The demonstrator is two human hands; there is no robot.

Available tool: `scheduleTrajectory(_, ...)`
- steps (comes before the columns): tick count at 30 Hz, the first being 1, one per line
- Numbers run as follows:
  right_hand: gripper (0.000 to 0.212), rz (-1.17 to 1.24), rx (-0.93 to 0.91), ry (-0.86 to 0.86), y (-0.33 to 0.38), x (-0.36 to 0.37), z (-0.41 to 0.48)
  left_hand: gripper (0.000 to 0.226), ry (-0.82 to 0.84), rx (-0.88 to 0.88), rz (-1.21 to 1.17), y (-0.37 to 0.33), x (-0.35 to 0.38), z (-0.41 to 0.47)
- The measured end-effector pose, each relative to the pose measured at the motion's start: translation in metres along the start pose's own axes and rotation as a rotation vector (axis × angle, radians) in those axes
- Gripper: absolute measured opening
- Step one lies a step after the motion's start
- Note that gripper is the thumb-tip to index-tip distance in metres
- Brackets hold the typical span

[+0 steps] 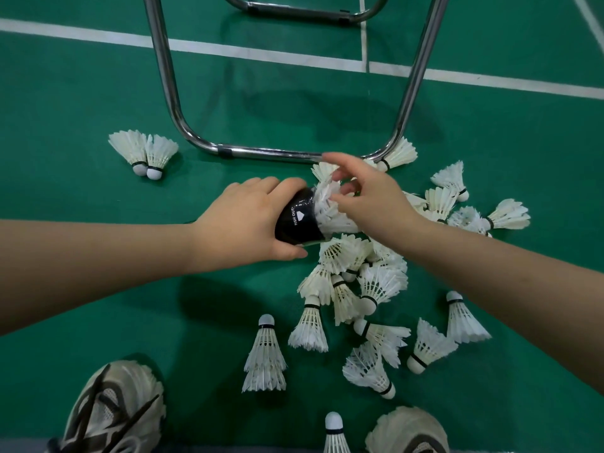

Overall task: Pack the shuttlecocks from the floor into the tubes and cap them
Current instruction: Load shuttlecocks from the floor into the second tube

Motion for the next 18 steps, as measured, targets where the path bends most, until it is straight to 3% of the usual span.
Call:
scheduleTrajectory(2, 0.05, -0.167, -0.041, -0.062, 0.004, 0.0, -0.005, 0.084, -0.018, -0.009, -0.025, 0.002, -0.004, -0.001)
scheduleTrajectory(5, 0.033, -0.253, -0.107, -0.162, 0.012, -0.001, -0.017, 0.083, -0.028, -0.016, -0.046, 0.005, -0.008, -0.002)
scheduleTrajectory(8, 0.03, -0.297, -0.17, -0.208, 0.019, 0.001, -0.023, 0.081, -0.017, -0.007, -0.047, 0.004, -0.008, -0.004)
scheduleTrajectory(12, 0.009, -0.405, -0.215, -0.192, 0.025, 0.003, -0.021, 0.084, -0.029, -0.015, -0.056, 0.006, -0.012, -0.005)
scheduleTrajectory(15, 0.012, -0.569, -0.271, -0.193, 0.03, 0.003, -0.02, 0.086, -0.034, -0.01, -0.055, 0.007, -0.014, -0.006)
scheduleTrajectory(18, 0.024, -0.795, -0.473, -0.274, 0.051, 0.002, -0.023, 0.085, -0.038, -0.008, -0.06, 0.008, -0.015, -0.007)
Point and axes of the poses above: each hand's wrist, its own z-axis towards the middle knuckle, its own x-axis out of the palm, y = z × x, the point moved 8 cm from there along z, towards the middle knuckle, and after that the axes turned 2 degrees about -x, right-handed, at the moved point
